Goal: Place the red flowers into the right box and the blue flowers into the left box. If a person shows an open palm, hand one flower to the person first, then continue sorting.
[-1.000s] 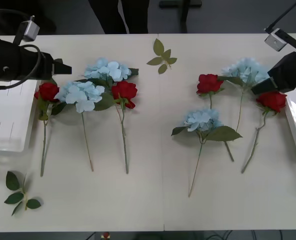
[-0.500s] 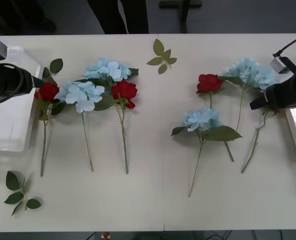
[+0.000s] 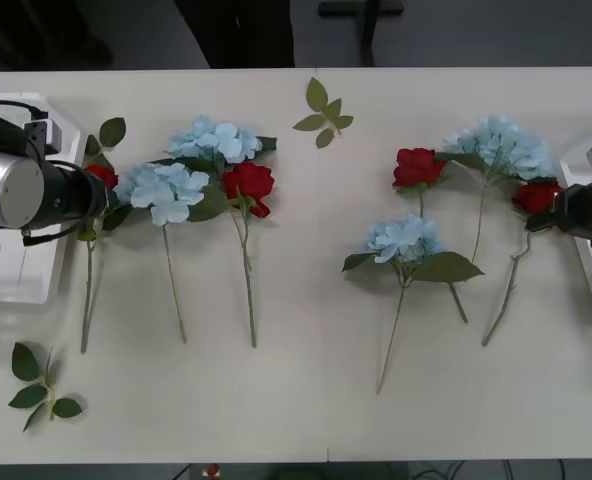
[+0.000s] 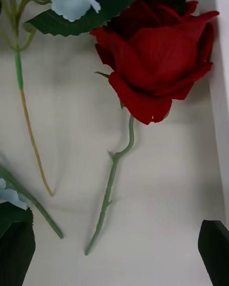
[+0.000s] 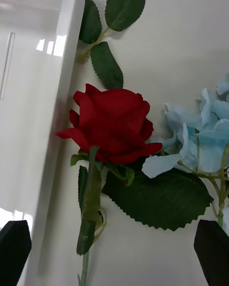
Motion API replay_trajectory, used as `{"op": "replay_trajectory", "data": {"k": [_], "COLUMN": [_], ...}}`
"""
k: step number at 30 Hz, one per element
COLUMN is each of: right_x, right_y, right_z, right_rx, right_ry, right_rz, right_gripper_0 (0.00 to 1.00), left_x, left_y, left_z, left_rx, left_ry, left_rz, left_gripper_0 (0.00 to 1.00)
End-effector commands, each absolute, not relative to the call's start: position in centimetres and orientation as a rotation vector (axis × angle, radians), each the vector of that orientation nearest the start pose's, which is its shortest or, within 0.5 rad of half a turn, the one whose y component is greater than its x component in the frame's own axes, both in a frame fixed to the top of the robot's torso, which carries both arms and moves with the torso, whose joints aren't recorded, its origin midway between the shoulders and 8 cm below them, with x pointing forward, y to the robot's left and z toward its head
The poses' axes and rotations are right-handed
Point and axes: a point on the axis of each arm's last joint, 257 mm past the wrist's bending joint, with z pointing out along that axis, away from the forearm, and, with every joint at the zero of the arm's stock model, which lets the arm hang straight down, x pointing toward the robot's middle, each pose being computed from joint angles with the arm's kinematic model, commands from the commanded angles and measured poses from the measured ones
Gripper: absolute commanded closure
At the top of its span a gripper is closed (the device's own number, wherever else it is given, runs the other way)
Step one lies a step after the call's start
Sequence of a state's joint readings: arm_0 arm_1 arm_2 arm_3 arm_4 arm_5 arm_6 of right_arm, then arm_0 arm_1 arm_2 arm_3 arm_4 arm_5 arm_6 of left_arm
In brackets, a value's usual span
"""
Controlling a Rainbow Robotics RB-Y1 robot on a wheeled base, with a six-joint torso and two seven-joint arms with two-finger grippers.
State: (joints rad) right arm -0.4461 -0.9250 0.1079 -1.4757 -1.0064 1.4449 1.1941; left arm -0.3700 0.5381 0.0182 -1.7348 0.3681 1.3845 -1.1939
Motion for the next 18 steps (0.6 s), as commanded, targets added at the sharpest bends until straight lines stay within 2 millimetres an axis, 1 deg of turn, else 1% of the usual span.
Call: {"op": "replay_trajectory", "data": {"k": [1, 5, 9, 11, 15, 18], "right_x": [49.4, 49.8, 49.9, 50.0, 49.9, 50.1], "right_y": [-38.2, -38.3, -38.5, -38.3, -38.2, -38.3], "right_z": [-23.6, -24.8, -26.2, -26.8, -27.9, -28.5], "right_rx": [0.390, 0.453, 0.502, 0.516, 0.543, 0.544], "right_ry": [2.706, 2.715, 2.714, 2.716, 2.721, 2.720], "right_rz": [0.265, 0.299, 0.320, 0.332, 0.321, 0.289], "right_gripper_0": [0.00, 0.00, 0.00, 0.00, 0.00, 0.00], "left_x": [53.9, 54.4, 54.4, 54.3, 54.1, 54.1], "left_y": [35.2, 35.8, 35.8, 35.8, 36.1, 36.3], "left_z": [-23.2, -24.5, -24.9, -25.1, -26.0, -27.0], "left_rx": [-0.171, -0.151, -0.144, -0.144, -0.143, -0.144], "left_ry": [2.377, 2.369, 2.367, 2.366, 2.366, 2.370], "left_rz": [0.076, 0.107, 0.125, 0.127, 0.139, 0.136], "left_gripper_0": [0.00, 0.00, 0.00, 0.00, 0.00, 0.00]}}
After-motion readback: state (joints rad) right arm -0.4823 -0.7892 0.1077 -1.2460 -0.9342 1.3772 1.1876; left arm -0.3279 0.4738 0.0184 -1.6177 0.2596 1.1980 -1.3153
